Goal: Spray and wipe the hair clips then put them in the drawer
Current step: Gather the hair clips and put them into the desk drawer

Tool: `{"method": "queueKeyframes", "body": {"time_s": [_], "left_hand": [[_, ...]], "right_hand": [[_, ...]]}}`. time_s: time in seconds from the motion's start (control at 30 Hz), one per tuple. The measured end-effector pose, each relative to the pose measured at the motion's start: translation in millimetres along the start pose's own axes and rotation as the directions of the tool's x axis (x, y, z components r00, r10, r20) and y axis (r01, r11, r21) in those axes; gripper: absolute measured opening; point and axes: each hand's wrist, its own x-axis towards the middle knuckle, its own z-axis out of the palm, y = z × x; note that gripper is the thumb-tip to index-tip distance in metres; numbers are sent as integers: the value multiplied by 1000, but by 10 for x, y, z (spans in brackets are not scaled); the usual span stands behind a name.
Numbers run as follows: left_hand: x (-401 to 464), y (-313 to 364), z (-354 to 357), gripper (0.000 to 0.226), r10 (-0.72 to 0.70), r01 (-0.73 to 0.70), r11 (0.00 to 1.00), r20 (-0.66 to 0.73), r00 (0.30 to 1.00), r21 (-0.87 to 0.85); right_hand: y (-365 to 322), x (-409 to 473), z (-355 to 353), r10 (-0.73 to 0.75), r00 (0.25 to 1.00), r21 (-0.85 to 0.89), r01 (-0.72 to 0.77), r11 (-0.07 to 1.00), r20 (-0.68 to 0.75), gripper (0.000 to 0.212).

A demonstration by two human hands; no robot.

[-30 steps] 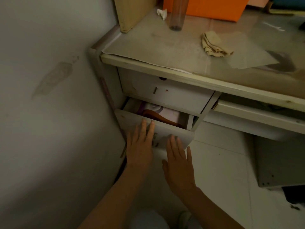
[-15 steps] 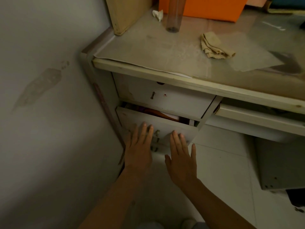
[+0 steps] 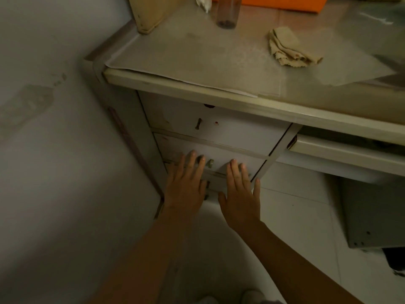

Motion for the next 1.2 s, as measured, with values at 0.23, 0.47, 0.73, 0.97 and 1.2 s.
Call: {"method": "queueKeyframes", "body": {"time_s": [0.23, 0.47, 0.73, 0.97, 1.2], "left_hand": [[-27, -37, -5, 57, -17, 17, 999, -5, 1000, -28], [-187, -85, -153, 59, -38, 39, 998, 26, 999, -43], [-98, -76, -656, 51, -123, 110, 989, -138, 983, -94], [225, 12, -1148, 35, -178, 62, 959, -418, 891, -276], [335, 100, -1206, 24, -372, 41, 721, -337, 865, -692]], "right_hand": [[-2, 16, 1, 8, 1000, -13, -7, 1000, 11, 82], [-56, -82, -189, -15, 999, 11, 15, 1000, 48, 75], [-222, -60, -726, 8, 998, 110, -1, 994, -64, 57], [-244, -72, -958, 38, 998, 99, -33, 995, -44, 59], [-164, -167, -1069, 70, 997, 106, -65, 992, -42, 57]]}}
